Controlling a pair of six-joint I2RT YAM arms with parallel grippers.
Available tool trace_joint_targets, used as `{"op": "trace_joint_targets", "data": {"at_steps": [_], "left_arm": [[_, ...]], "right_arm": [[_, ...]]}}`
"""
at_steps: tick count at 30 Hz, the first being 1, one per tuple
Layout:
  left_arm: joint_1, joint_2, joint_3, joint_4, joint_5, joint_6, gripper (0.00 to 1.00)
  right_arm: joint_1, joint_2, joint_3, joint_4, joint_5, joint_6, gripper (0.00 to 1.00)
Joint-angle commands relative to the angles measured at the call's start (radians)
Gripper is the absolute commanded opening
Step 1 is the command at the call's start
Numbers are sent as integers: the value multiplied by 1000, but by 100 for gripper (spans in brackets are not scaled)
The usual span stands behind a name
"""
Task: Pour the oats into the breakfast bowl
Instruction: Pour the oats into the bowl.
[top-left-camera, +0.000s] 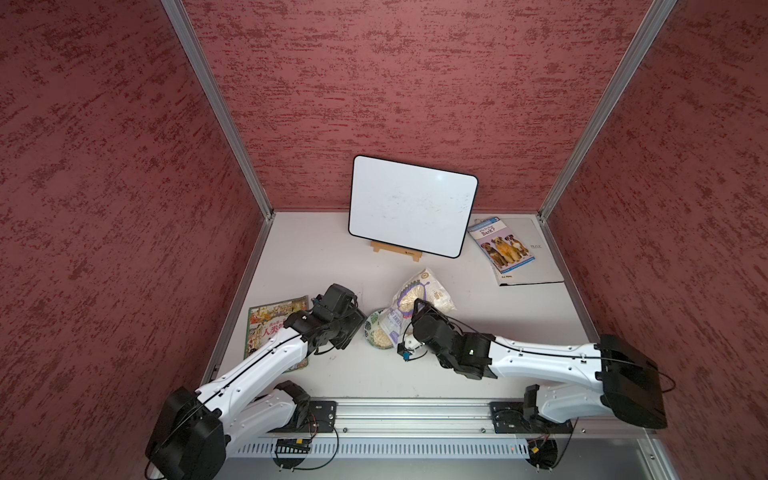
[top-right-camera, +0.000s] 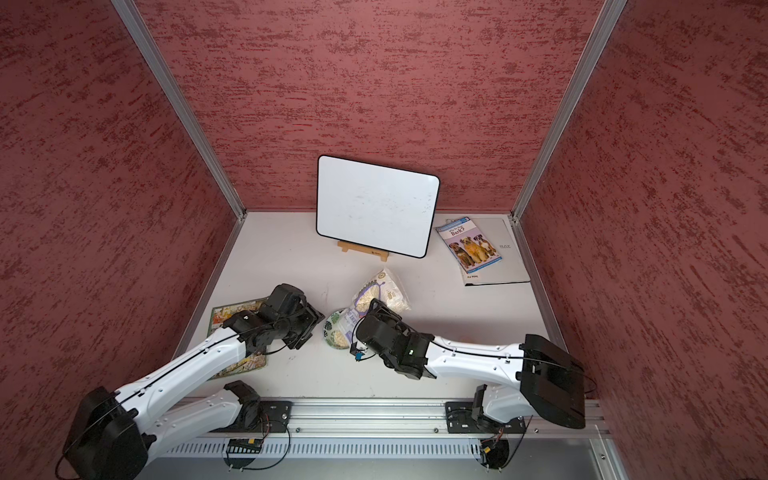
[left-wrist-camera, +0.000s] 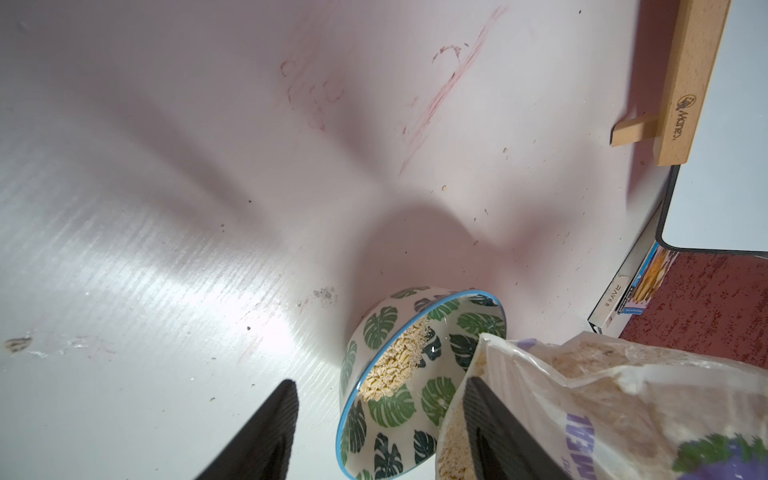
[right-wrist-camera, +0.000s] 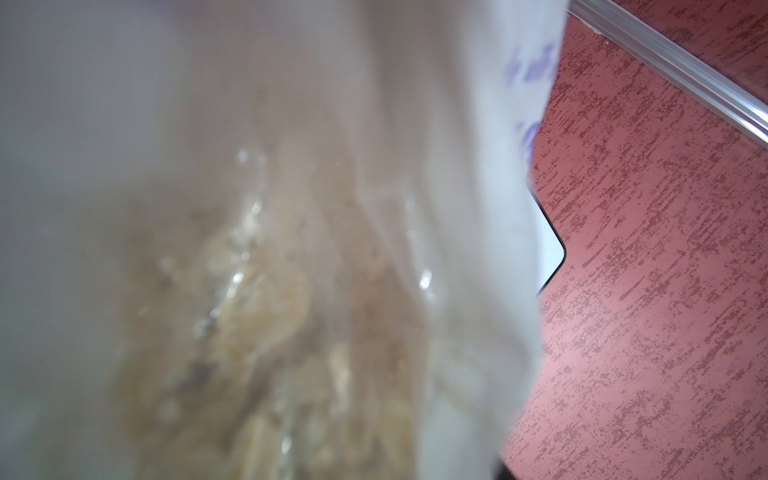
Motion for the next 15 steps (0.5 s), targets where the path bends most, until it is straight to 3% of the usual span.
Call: {"op": "trace_joint_targets", "data": {"at_steps": [1,7,12,15], "left_arm": [[5,-17,6,9,-4,4,66],[4,-22,13,-11,3,7,66],[5,-27,10,-8,-6,1,66],[5,-26,9,-9,1,1,66]], "right_arm": [[4,-20,45,133,66,-9,0],[-10,-90,72,104,62,2,0],[-10,-3,35,192,70,-30,0],[-13,-69,68,146,72,-16,0]]}}
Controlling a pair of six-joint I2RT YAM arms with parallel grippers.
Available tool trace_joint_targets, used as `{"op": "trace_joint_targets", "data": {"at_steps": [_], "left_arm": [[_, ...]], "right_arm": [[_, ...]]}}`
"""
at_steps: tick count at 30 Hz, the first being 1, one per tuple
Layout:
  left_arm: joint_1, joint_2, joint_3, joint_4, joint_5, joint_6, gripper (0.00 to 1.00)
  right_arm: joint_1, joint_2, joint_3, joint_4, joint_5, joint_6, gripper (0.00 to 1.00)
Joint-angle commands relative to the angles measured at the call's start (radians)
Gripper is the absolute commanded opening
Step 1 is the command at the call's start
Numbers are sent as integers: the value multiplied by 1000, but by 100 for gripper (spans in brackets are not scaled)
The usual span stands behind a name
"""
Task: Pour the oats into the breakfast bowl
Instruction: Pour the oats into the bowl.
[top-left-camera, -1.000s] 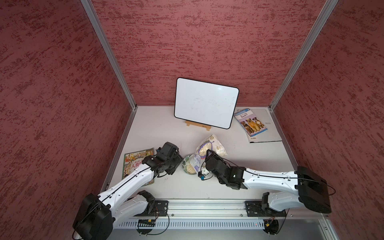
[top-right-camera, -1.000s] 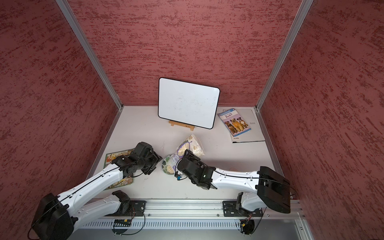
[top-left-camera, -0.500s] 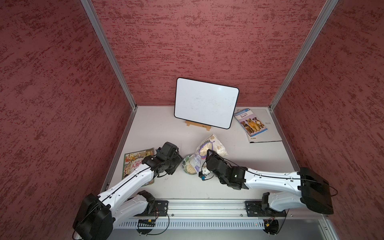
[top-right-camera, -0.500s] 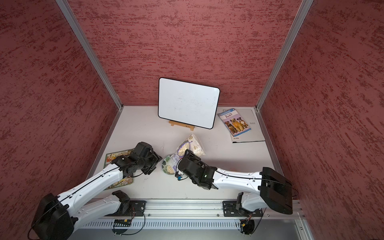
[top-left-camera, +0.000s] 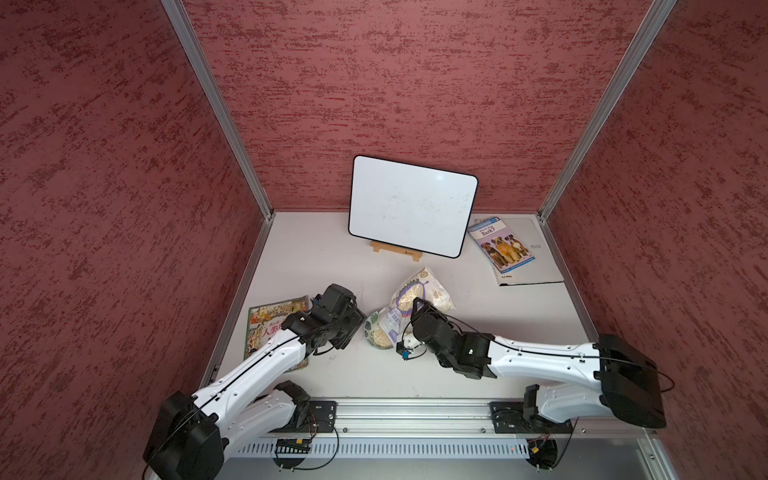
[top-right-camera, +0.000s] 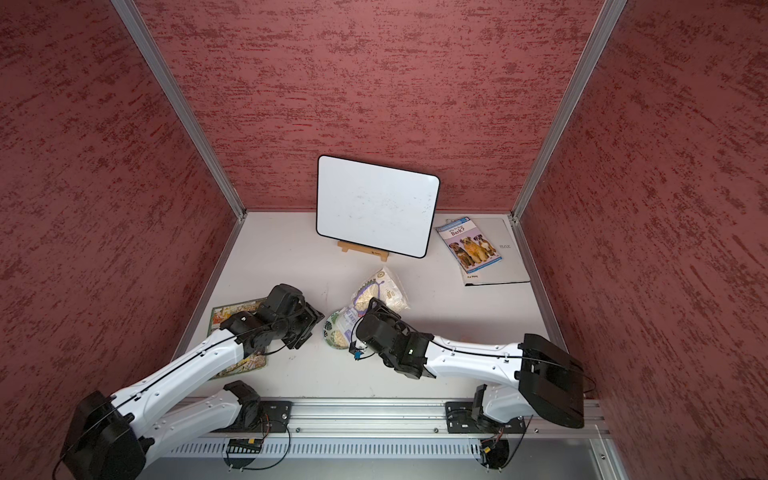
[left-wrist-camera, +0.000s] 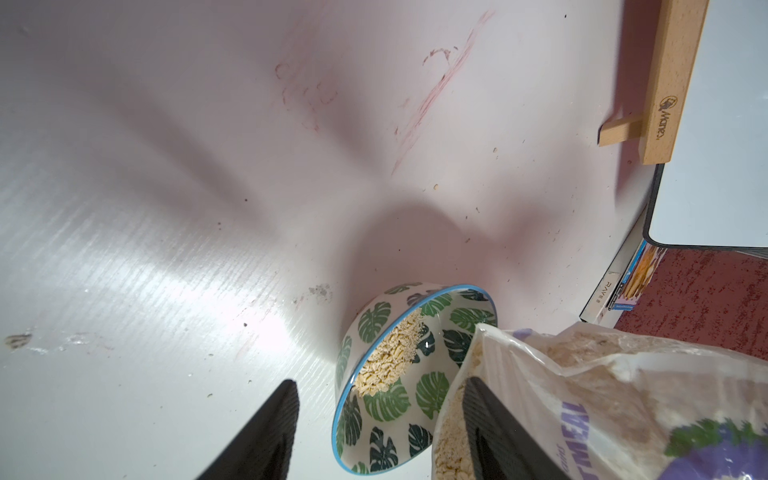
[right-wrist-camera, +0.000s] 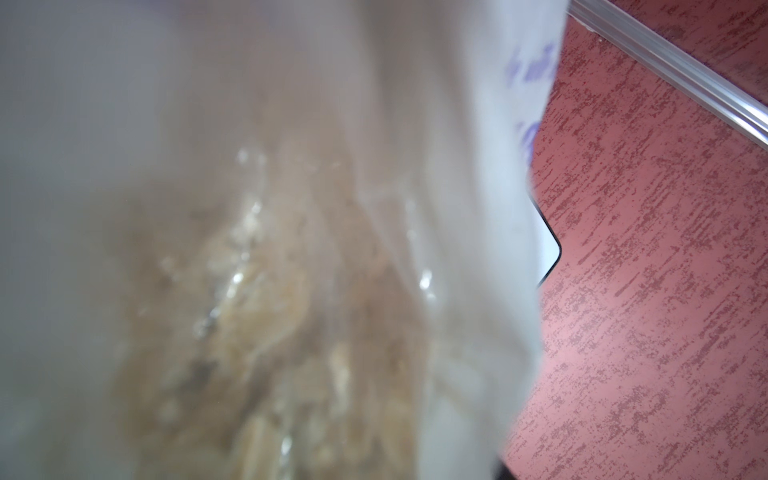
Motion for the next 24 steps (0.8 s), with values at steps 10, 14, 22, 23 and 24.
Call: {"op": "trace_joint_targets", "data": {"at_steps": [10,14,22,23,24], "left_arm": [[5,-4,12,-2,-1,-1,65],[5,-9,13,-8,-3,1,65],[5,-14,10,-8,0,-1,65],[5,-15,9,-8,-3,-2,65],[5,-17,6,-5,-6,-3,65]], "right_arm": [[-6,-82,22,133,82,5,0],[-5,-128,45,75,57,28,0],[-7,-146,63,74,61,31,0],[-7,-143,58,66,54,45,0],[-7,-124,43,63,50,47,0]]}}
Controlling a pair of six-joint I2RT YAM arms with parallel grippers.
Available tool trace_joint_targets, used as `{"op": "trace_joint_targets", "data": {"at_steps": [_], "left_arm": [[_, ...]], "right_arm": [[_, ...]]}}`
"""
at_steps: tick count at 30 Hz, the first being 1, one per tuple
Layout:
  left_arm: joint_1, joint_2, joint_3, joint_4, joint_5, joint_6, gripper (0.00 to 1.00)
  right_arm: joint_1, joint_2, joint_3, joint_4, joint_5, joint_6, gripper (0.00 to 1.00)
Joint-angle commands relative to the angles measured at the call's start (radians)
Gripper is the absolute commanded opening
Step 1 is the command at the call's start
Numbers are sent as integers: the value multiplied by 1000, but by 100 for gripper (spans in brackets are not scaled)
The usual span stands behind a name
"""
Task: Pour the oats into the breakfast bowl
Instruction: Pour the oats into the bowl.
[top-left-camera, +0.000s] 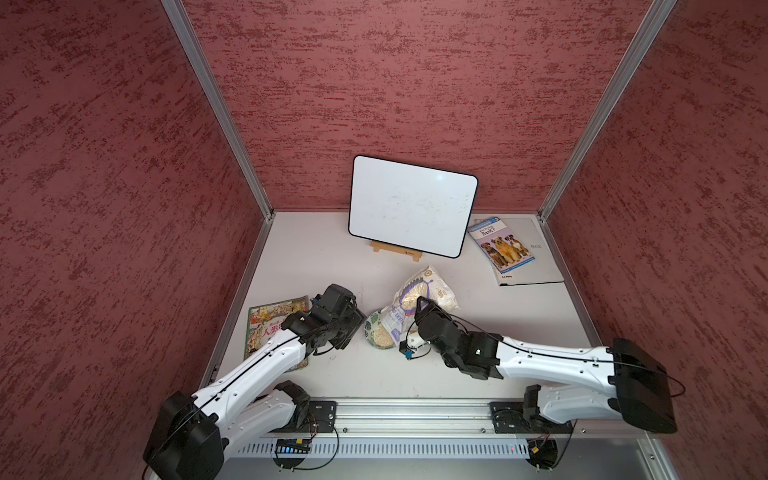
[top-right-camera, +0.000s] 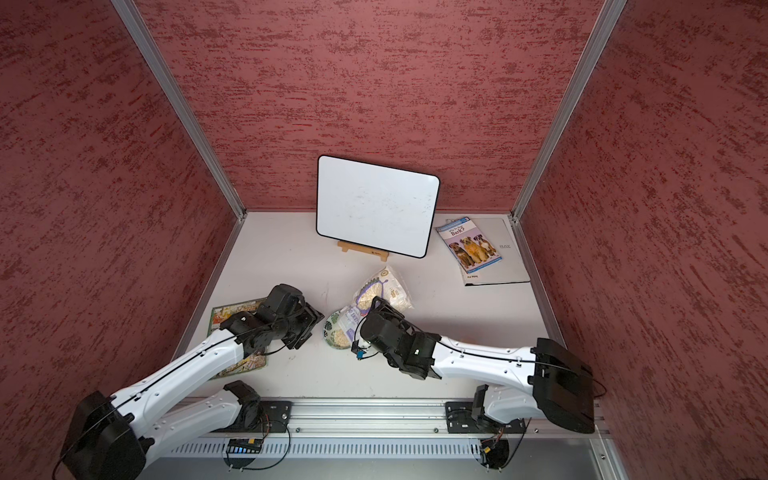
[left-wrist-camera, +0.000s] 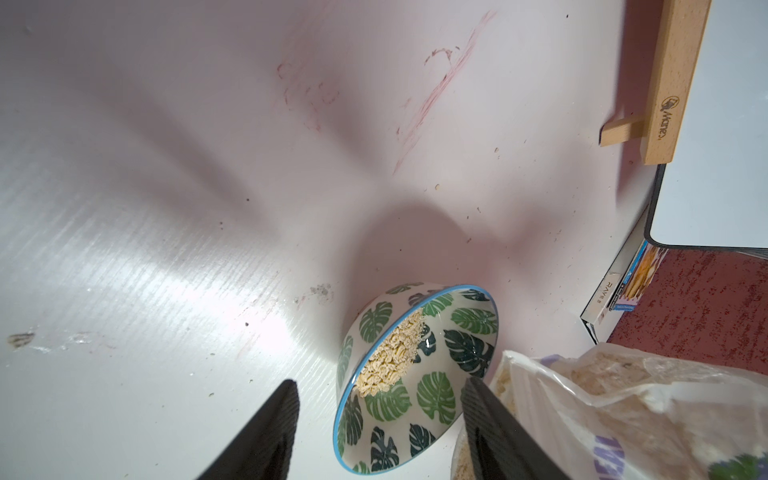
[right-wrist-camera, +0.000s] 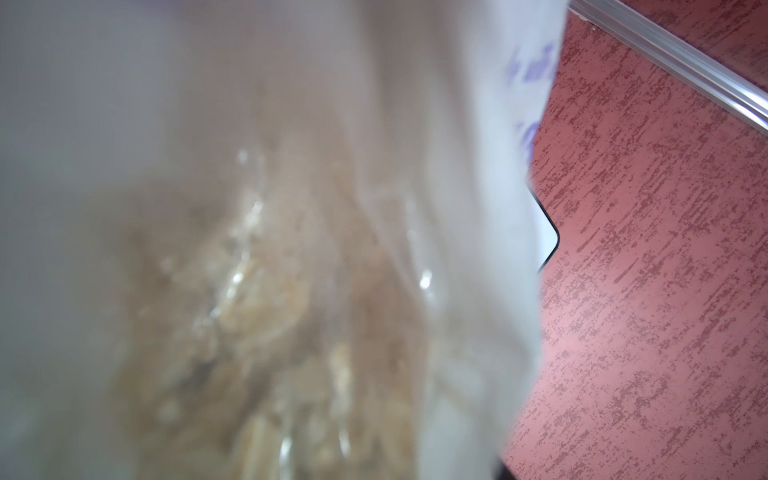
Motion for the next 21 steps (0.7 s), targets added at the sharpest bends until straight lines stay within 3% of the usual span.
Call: {"op": "trace_joint_targets", "data": {"at_steps": [1,11,21], "left_arm": [[4,-15,5,2,-7,-3,65],[14,41,50,37,-13,48,59],[98,255,239,72,91,209,51]], "right_arm": [[-3,-24,29,114,59,17,0],[-4,-11,32,144,78,14,0],[-4,-4,27,212,74,-6,0]]}}
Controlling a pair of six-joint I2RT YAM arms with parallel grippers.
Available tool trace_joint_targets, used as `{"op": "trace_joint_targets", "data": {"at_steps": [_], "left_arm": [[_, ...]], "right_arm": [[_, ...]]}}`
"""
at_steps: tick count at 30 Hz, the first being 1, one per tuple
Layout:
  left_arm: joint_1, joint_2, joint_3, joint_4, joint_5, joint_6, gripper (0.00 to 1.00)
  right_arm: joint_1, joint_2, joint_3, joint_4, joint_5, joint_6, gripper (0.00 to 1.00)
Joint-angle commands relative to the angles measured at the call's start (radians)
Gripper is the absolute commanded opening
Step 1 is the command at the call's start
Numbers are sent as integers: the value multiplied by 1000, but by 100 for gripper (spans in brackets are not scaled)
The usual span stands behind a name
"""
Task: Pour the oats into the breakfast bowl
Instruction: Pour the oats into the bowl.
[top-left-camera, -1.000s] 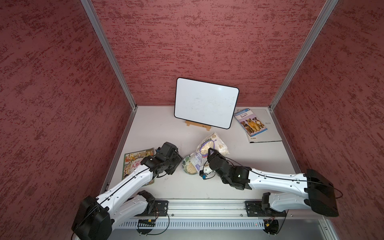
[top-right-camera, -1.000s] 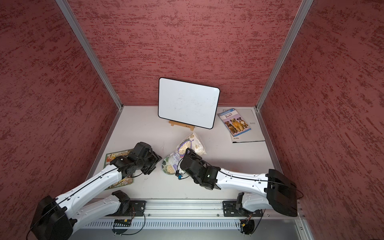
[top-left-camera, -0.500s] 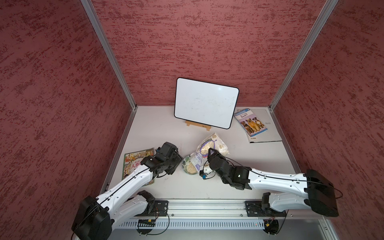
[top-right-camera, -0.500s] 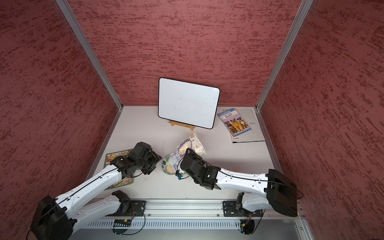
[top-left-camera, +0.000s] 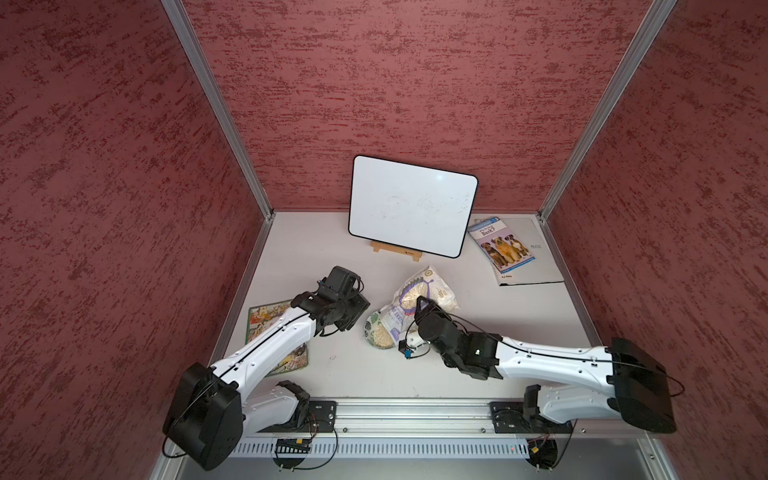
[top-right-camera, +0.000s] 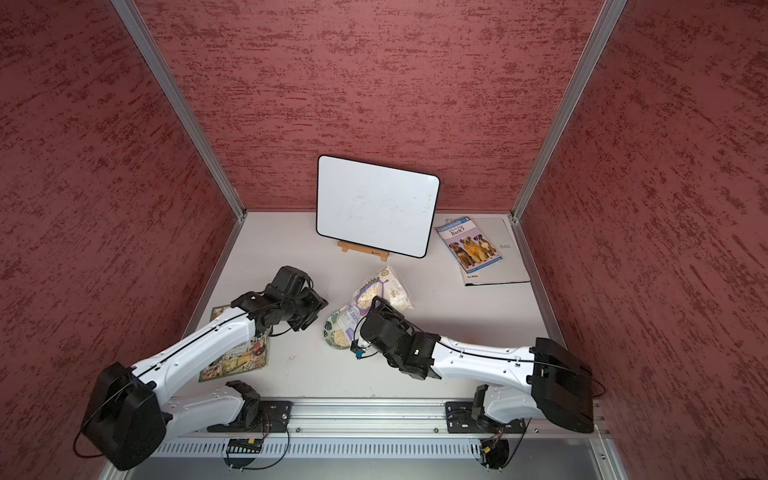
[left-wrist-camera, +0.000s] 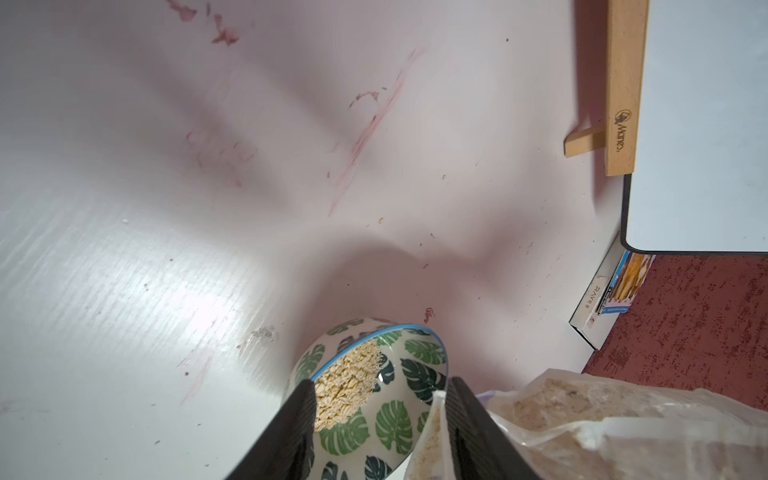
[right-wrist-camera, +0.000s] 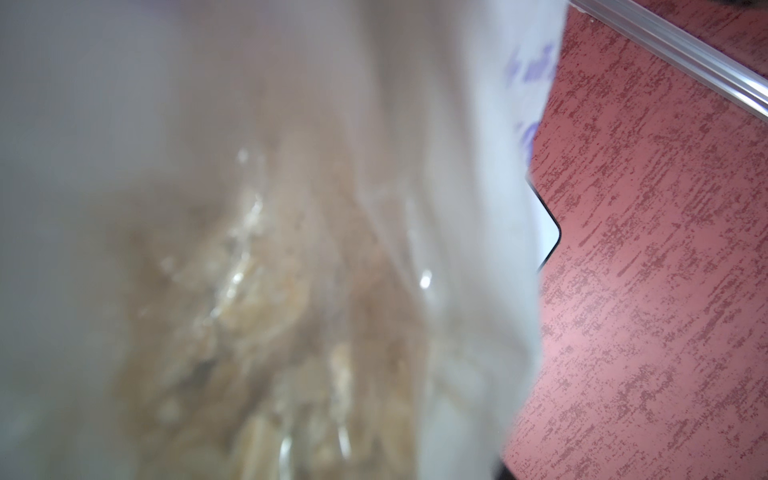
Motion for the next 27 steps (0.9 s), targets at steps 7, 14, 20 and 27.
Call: {"op": "trace_joint_targets", "data": {"at_steps": [7,14,20,27], "left_arm": [[46,204,197,56,154,238,49],[47,307,248,103,246,320,46],[23,346,264,149,286,351,45],[-15,357,248,147,291,353,45]], "right_arm": [[-4,-6,30,225,70,-38,0],[-4,-3,27,248,67,-57,0],[-2,11,25,252,66,-58,0],[-2,14,22,249,64,-51,0]]}}
